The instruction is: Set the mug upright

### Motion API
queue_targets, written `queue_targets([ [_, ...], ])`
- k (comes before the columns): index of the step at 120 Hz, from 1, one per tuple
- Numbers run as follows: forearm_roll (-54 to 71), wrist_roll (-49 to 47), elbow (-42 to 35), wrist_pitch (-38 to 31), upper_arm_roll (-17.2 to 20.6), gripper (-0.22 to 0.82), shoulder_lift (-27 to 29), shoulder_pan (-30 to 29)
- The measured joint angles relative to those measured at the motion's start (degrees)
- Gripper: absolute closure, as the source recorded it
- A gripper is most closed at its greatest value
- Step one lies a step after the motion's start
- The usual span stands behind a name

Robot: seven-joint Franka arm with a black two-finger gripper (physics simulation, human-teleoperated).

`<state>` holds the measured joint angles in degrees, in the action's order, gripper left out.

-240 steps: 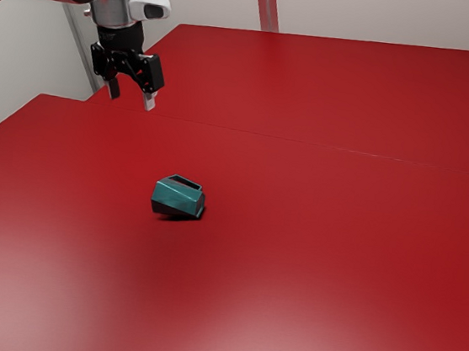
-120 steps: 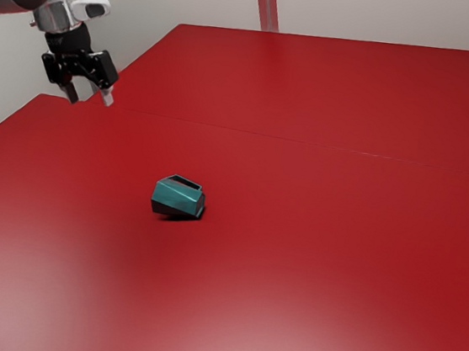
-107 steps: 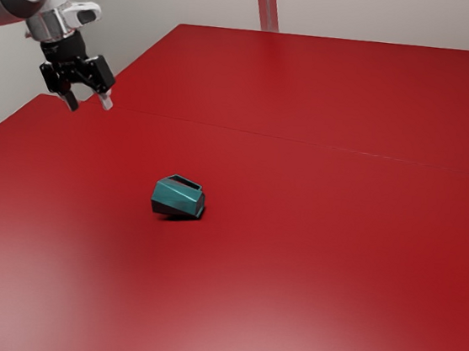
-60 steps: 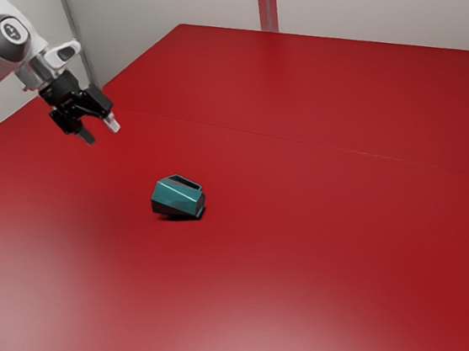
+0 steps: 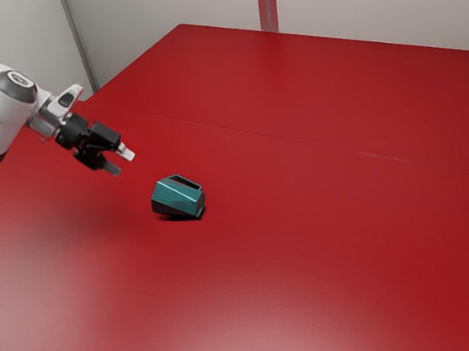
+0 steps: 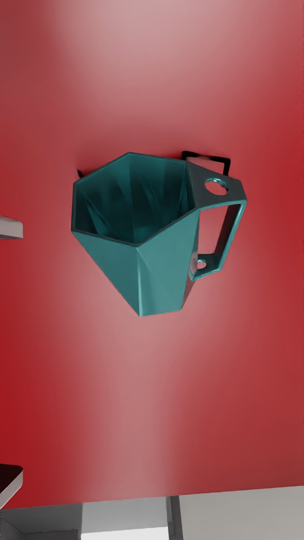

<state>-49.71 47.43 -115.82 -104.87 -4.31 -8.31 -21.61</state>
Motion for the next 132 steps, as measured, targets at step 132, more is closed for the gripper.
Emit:
queue_targets([
  [132,-3.55,6.08,3.82,0.92,0.51,0.02,-11.22,0.45],
])
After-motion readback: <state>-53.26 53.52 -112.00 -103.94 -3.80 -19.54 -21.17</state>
